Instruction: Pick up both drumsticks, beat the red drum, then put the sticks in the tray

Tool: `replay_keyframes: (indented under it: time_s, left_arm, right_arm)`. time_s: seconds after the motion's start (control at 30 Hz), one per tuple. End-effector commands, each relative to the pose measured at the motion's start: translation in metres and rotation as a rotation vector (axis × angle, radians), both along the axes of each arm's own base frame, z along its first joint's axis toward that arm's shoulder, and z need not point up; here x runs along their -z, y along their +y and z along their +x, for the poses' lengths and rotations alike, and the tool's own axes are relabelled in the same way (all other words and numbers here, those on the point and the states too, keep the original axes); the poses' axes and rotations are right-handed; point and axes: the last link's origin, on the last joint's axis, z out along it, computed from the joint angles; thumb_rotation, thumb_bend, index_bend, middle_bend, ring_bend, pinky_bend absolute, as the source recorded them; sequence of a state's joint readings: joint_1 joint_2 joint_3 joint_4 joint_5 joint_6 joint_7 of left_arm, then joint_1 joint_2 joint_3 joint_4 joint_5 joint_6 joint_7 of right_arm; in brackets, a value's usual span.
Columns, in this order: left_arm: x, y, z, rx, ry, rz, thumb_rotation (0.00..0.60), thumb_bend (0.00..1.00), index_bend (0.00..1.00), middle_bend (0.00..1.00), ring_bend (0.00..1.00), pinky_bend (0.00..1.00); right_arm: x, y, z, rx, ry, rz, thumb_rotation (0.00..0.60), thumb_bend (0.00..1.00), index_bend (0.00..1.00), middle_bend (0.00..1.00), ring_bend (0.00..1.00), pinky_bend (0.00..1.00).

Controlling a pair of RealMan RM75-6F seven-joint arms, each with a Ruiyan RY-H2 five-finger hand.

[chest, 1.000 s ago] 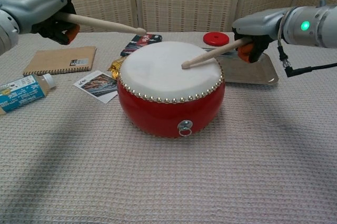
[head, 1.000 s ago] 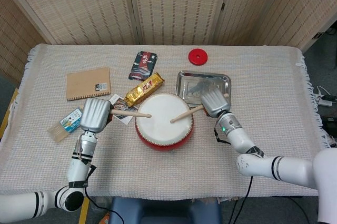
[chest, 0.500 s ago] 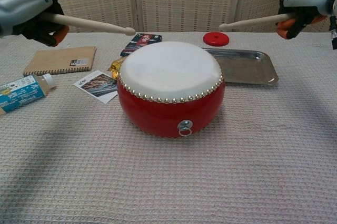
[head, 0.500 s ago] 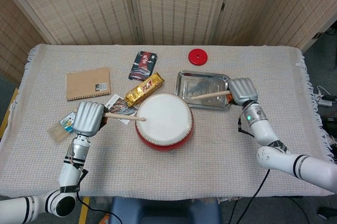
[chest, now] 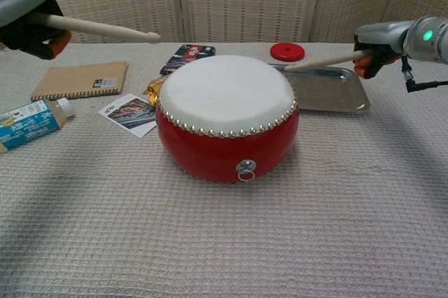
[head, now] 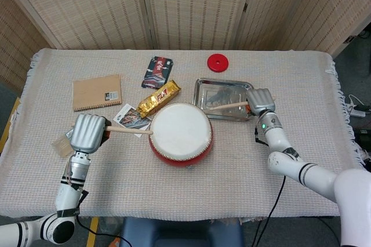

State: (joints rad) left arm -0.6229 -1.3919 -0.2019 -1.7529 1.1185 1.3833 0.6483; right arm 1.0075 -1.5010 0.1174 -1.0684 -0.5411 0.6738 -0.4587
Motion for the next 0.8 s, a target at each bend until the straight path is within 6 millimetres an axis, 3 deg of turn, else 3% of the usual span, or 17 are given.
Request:
replay_keyframes:
  time_s: [0.03,0.2,0.33,0.4,0.5,0.8]
  left_arm:
    - [-0.003,-0.001,-0.003,-0.006,-0.004,0.006,0.6,0.63,0.99,1.0,1.0,1.0]
    - [-0.007,-0.002,-0.007,-0.01,-0.003,0.009,0.6,0.62,0.99,1.0,1.0,1.0]
    - [-0.009,-0.003,-0.008,-0.011,-0.006,0.011,0.6,0.62,0.99,1.0,1.0,1.0]
    - [-0.011,-0.004,-0.01,-0.012,-0.008,0.015,0.6,0.62,0.99,1.0,1.0,1.0]
    - [-0.012,-0.005,-0.011,-0.013,-0.009,0.014,0.6,0.62,0.99,1.0,1.0,1.0]
    - [-0.012,-0.003,-0.012,-0.011,-0.005,0.017,0.6,0.62,0.99,1.0,1.0,1.0]
  right_arm:
    - [0.012,-0.011,0.012,0.008,0.01,0.009,0.6,0.57,1.0,0.97,0.78,0.92]
    - [0.021,-0.024,0.018,0.046,0.021,-0.004,0.6,0.49,0.96,0.86,0.65,0.84]
    - [0.026,-0.03,0.021,0.071,0.017,-0.005,0.6,0.41,0.79,0.74,0.54,0.76]
    - [0.033,-0.033,0.024,0.088,0.002,0.002,0.6,0.31,0.62,0.6,0.41,0.67]
    - [0.04,-0.038,0.026,0.103,-0.013,0.007,0.6,0.24,0.45,0.46,0.29,0.58]
    - [0.047,-0.045,0.026,0.107,-0.038,0.018,0.6,0.15,0.19,0.28,0.13,0.44]
